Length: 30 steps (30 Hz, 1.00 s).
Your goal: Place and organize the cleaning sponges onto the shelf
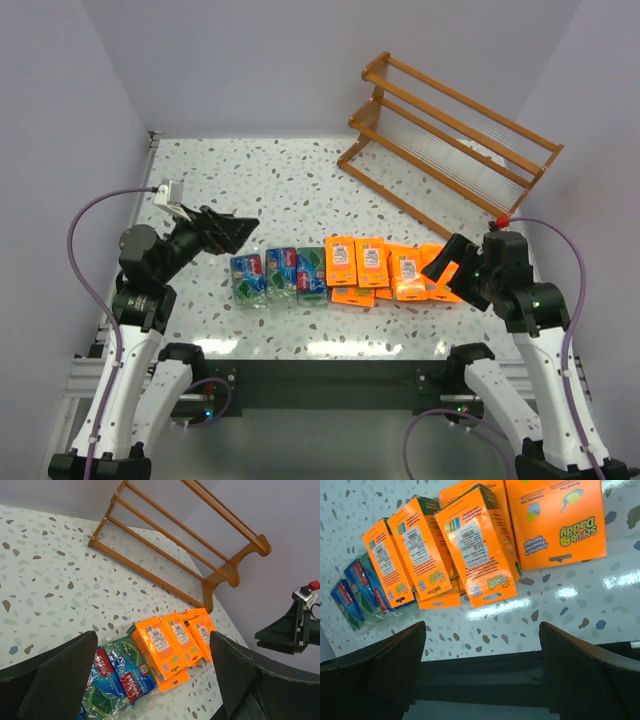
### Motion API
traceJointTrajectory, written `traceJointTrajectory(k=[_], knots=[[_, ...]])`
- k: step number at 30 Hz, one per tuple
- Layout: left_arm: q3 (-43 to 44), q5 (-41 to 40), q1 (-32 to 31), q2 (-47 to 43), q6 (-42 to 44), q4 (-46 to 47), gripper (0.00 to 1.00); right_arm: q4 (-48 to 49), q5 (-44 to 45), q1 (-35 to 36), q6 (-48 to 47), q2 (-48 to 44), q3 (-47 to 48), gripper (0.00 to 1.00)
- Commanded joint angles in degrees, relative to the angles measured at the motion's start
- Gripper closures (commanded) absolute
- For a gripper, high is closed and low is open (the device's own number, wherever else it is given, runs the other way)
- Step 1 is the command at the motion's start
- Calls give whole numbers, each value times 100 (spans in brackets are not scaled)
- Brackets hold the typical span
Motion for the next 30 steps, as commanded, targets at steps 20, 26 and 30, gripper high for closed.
traceJointTrajectory(k=[20,26,30], knots=[[68,224,-329,-138,521,-896,0,510,2004,4,3914,-2518,-2614,22],[121,153,-470,-59,636,-1107,0,1301,1688,4,3887,-2018,-3072,21],[113,188,-514,-129,618,-1107,0,1723,1397,-22,3931,-1499,-3309,22]])
